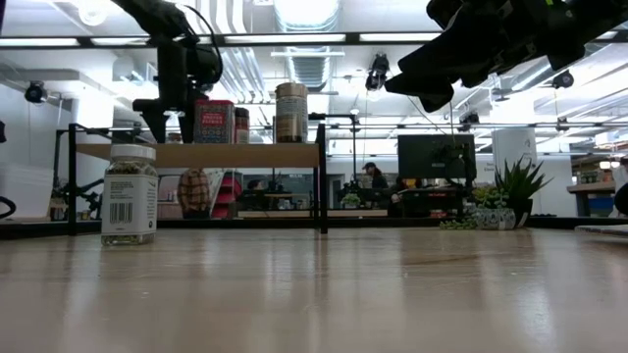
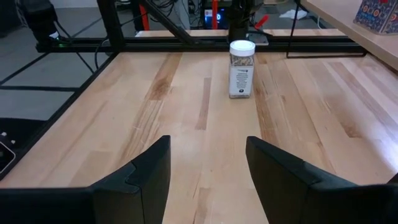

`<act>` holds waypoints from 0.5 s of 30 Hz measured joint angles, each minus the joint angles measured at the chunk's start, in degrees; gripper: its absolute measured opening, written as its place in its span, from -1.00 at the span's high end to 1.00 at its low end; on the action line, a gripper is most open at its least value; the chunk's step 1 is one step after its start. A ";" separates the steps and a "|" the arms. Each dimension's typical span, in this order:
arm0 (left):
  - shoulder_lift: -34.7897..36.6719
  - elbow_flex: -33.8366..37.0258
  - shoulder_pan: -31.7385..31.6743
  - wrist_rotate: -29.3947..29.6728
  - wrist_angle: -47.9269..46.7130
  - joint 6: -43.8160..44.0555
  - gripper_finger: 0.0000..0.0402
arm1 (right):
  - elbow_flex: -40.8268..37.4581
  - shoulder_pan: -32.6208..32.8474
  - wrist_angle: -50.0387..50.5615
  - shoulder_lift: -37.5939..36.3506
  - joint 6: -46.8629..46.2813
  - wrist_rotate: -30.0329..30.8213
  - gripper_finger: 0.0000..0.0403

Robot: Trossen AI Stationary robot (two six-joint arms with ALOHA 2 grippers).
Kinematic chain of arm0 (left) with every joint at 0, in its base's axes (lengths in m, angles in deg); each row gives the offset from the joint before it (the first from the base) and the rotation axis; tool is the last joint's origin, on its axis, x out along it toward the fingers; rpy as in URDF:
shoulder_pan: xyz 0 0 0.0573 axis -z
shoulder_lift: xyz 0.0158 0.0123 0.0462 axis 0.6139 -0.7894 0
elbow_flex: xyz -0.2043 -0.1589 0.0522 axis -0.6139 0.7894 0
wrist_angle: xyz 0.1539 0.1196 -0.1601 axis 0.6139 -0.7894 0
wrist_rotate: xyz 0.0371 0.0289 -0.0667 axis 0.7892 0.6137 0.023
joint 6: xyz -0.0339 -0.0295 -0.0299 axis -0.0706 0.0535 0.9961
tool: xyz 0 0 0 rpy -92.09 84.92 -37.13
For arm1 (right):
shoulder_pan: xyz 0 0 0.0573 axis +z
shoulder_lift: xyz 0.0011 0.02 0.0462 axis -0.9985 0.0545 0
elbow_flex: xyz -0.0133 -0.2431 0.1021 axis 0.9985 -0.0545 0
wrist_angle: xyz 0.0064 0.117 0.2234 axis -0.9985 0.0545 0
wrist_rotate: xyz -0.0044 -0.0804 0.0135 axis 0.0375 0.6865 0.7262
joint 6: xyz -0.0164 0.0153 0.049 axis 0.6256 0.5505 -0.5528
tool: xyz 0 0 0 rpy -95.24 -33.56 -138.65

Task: Shelf spices
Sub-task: Remove the transparent seasoning bottle from the shelf

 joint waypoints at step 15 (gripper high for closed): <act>-1.17 0.02 -0.52 -1.10 -0.02 -1.50 -0.74 | 0.00 0.00 -0.04 0.00 -0.15 0.00 0.08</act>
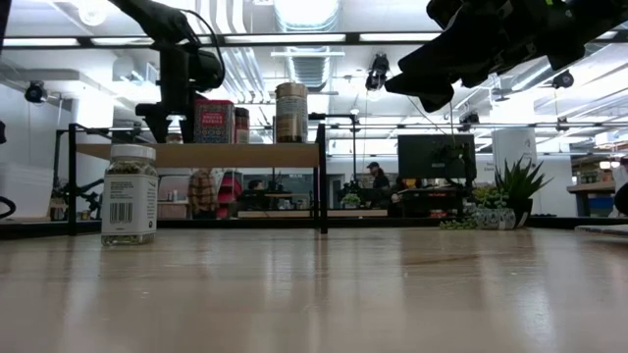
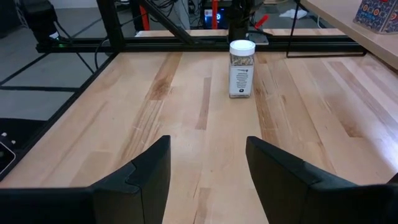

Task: Shelf spices
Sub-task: Remove the transparent seasoning bottle from the shelf

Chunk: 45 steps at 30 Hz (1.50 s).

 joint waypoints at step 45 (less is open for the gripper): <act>0.08 3.56 -0.55 0.32 4.71 -0.46 -0.13 | 0.00 0.15 -0.37 0.00 -0.02 -0.02 0.08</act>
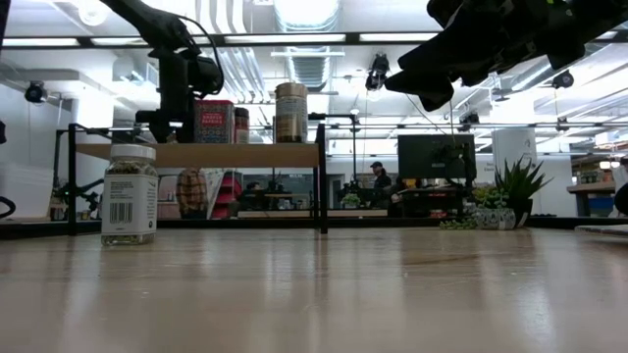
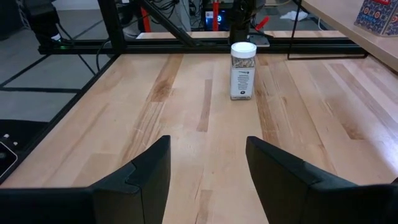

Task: Shelf spices
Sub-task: Remove the transparent seasoning bottle from the shelf

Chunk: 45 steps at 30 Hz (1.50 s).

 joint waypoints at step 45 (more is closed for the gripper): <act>7.33 -8.41 0.30 -17.60 -17.59 -6.64 0.11 | -0.08 -0.02 0.05 0.00 0.02 0.00 0.08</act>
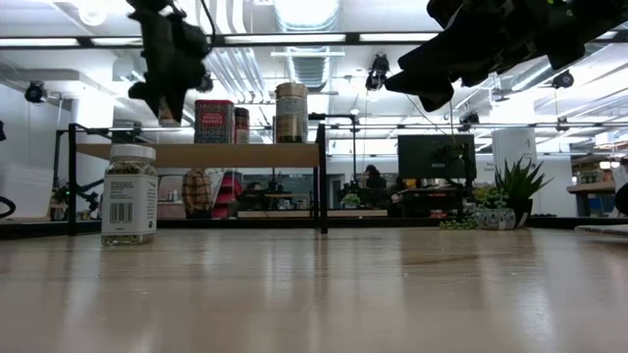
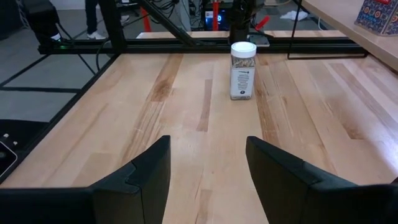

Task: Shelf spices
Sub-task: Remove the transparent seasoning bottle from the shelf

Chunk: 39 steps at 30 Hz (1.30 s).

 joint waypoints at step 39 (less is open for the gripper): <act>9.67 8.97 78.50 5.35 13.20 36.87 0.10 | -0.31 0.00 -0.03 0.00 -0.44 0.01 0.08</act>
